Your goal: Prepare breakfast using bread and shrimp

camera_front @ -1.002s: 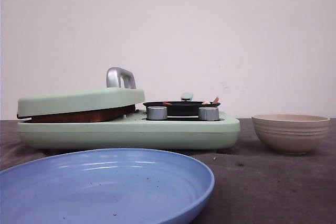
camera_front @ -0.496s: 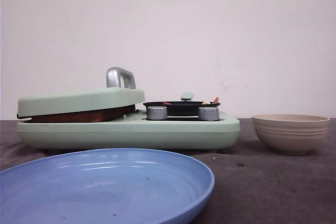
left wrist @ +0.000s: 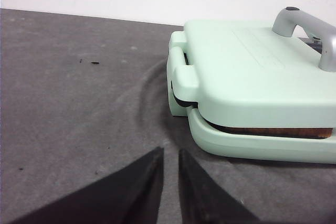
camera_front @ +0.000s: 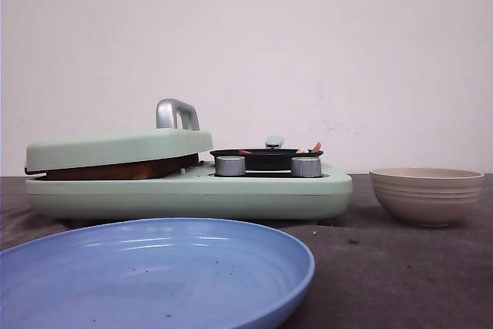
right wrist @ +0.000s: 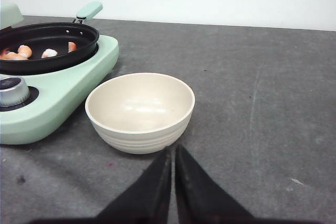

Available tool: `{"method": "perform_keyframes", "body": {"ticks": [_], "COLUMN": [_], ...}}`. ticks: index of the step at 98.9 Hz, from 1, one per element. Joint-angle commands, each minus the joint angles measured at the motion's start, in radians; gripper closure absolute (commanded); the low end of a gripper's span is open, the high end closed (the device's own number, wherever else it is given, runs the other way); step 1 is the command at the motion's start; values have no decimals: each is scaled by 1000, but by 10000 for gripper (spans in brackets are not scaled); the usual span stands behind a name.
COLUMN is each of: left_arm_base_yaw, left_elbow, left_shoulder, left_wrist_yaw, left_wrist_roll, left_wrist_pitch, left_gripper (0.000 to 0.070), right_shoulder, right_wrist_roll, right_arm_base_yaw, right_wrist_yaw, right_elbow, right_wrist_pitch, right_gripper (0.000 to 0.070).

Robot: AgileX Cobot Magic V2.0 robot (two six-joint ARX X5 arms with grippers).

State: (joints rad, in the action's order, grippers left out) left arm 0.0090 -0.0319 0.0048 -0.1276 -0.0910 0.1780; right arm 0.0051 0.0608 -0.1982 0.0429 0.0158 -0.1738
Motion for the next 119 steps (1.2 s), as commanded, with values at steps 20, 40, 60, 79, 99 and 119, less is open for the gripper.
{"method": "perform_keyframes", "body": {"ticks": [20, 40, 60, 79, 99, 119], "left_arm_base_yaw": [0, 0, 0, 0, 0, 0], "left_elbow": [18, 18, 18, 18, 18, 18], "left_shoulder": [-2, -2, -2, -2, -2, -2], "left_wrist_yaw": [-3, -3, -3, -3, -3, -3], "left_wrist_roll": [11, 11, 11, 11, 11, 11], "left_wrist_pitch": [3, 3, 3, 3, 3, 3], "left_gripper": [700, 700, 700, 700, 700, 700], "right_shoulder": [-2, -2, -2, -2, -2, -2], "right_wrist_roll": [6, 6, 2, -28, -27, -27], "right_arm_base_yaw": [70, 94, 125, 124, 124, 124], "right_wrist_yaw": [-96, -100, -159, -174, -174, -174], "right_elbow": [-4, -4, -4, -4, -4, -4], "right_wrist_pitch": [-6, -5, 2, 16, 16, 17], "right_gripper": [699, 699, 699, 699, 699, 699]}}
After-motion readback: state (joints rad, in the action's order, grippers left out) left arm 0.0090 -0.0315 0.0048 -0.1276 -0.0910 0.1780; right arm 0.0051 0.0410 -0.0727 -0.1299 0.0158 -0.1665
